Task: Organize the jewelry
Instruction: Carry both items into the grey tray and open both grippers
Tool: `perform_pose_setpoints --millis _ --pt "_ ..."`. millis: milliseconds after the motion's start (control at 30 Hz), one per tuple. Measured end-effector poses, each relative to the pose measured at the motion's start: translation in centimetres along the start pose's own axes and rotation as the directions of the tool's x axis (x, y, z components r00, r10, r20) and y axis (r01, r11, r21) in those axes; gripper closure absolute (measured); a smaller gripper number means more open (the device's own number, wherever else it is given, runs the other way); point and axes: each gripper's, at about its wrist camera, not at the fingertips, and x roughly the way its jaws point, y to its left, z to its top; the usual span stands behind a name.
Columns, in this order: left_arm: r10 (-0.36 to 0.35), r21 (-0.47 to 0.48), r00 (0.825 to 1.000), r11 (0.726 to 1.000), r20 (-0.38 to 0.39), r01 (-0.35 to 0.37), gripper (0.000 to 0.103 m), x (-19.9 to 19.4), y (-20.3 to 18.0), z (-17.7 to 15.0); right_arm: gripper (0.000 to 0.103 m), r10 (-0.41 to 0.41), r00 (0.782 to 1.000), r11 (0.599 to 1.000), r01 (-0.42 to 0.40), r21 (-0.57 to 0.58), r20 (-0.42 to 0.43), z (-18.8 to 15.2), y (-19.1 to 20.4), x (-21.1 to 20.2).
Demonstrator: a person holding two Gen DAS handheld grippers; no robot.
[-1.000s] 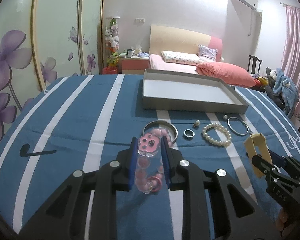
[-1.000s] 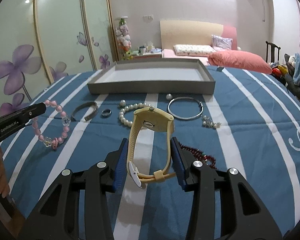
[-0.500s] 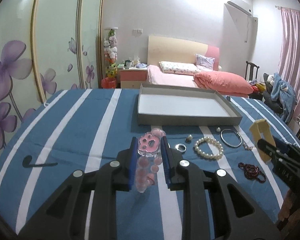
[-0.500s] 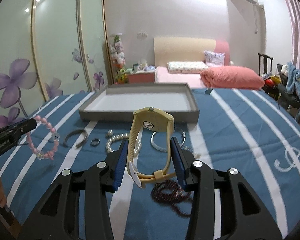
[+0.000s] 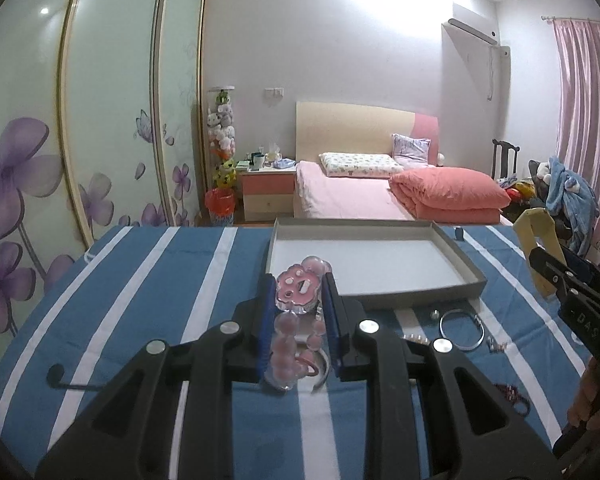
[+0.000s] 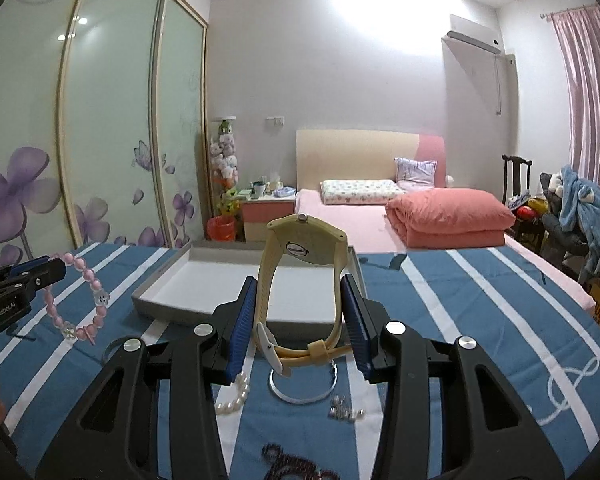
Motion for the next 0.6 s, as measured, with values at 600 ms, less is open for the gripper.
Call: perform_pose_setpoints --millis 600 --pt "0.007 0.032 1.0 0.999 0.016 -0.007 0.08 9.0 -2.9 3.6 0.059 0.035 0.999 0.999 -0.035 -0.015 -0.005 1.4 -0.8 7.4"
